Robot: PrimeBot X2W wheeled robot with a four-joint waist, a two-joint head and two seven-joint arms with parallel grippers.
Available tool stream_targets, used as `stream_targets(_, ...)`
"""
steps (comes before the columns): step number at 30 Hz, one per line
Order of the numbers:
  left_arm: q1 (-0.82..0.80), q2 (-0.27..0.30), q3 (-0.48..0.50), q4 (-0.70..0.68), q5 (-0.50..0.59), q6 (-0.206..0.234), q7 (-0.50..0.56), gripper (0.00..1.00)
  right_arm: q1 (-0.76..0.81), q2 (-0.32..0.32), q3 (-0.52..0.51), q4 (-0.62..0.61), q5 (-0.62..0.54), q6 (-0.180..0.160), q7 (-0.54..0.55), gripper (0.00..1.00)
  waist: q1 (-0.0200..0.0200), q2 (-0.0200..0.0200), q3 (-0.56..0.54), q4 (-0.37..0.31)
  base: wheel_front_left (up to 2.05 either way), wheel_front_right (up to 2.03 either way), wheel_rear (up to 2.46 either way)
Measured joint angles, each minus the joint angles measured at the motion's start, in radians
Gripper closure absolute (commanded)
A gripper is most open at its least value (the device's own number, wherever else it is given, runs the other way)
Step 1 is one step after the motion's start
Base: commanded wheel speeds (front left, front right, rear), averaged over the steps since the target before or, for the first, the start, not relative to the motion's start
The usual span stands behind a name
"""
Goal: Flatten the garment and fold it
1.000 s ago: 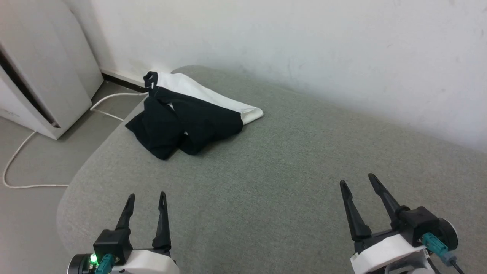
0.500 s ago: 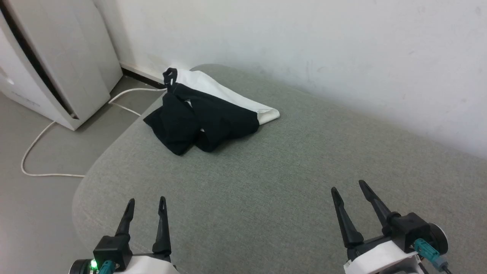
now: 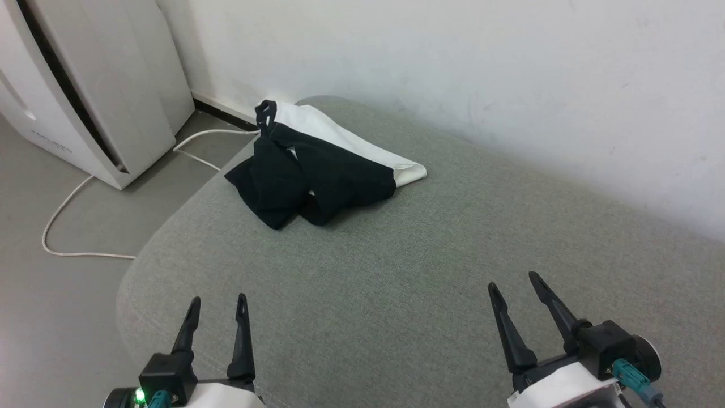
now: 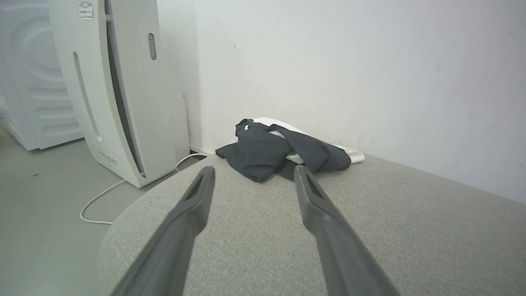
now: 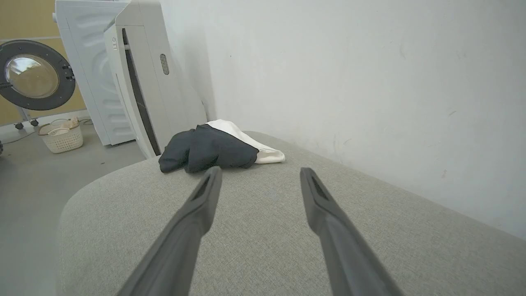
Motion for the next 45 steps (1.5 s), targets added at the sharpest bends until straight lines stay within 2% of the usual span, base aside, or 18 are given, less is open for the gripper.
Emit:
stream_targets(11,-0.015,0.002,0.006,0.007,-0.014,-0.005,0.000,0.00,-0.002,0.000,-0.013,-0.011,-0.023,0.000,0.000,0.00,-0.0001,0.0000,0.038,-0.014,0.00,0.00,0.00)
stream_targets(18,-0.232,0.024,0.038,0.081,-0.077,-0.046,0.051,0.00,-0.030,0.001,-0.015,-0.035,-0.091,0.000,0.000,0.00,0.0001,0.0000,0.118,-0.046,0.00,0.00,0.00)
stream_targets(24,-0.451,0.111,0.044,0.183,-0.127,-0.104,0.262,0.00,-0.075,0.002,-0.017,-0.074,-0.137,0.000,-0.001,0.00,0.0002,0.0000,0.206,-0.097,0.00,0.00,0.00)
stream_targets(30,-0.662,0.215,0.010,0.292,-0.164,-0.154,0.407,0.00,-0.120,0.003,0.002,-0.114,-0.167,0.000,-0.001,0.00,0.0003,0.0000,0.306,-0.158,0.00,0.00,0.00)
stream_targets(39,-0.880,0.380,-0.099,0.515,-0.346,-0.164,0.711,0.00,-0.168,0.003,0.001,-0.164,-0.174,0.000,-0.001,0.00,0.0003,0.0000,0.443,-0.270,0.00,0.00,0.00)
stream_targets(45,-0.924,0.464,-0.175,0.632,-0.458,-0.165,0.860,0.00,-0.185,0.003,0.003,-0.168,-0.166,0.000,-0.001,0.00,0.0002,0.0000,0.511,-0.344,0.00,0.00,0.00)
